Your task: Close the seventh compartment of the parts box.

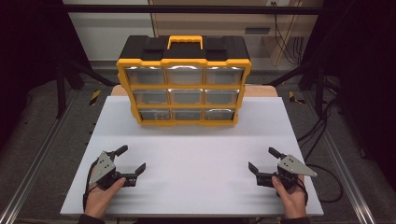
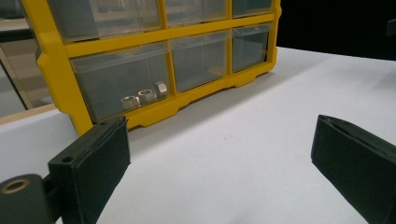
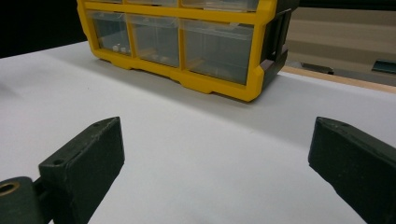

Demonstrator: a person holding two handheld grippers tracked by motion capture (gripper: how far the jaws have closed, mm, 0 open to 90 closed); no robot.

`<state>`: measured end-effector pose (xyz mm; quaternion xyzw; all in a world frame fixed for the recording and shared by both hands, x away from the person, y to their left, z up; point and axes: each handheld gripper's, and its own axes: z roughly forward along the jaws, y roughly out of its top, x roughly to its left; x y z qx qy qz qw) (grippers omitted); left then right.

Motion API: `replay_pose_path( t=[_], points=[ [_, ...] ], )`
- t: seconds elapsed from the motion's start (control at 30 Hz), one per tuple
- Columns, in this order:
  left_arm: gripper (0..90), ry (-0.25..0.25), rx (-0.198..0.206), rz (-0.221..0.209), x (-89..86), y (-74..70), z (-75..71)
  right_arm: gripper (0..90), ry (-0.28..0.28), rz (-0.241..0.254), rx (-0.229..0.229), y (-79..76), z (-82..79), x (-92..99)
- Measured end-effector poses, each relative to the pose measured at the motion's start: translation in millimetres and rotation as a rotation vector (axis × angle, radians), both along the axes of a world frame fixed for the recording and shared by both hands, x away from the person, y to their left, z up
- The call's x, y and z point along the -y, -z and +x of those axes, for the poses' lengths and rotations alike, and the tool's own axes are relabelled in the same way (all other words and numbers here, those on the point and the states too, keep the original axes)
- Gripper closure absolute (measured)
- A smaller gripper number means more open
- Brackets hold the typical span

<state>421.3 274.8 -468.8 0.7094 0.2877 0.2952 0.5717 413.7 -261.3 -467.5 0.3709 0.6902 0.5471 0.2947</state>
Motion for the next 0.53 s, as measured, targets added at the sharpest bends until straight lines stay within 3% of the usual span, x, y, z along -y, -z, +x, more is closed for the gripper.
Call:
replay_pose_path(
  t=[0.27,0.53],
  points=[
    [4.4,-0.002,0.047,-0.004,-6.2,-2.6,-6.4,3.6,-0.016,-0.006,0.016,0.8,-0.3,-3.2],
    [4.3,-0.004,0.037,-0.033,-9.2,-0.9,-6.3,3.6,-0.030,-0.015,0.060,0.3,-0.8,-8.3]
  ],
)
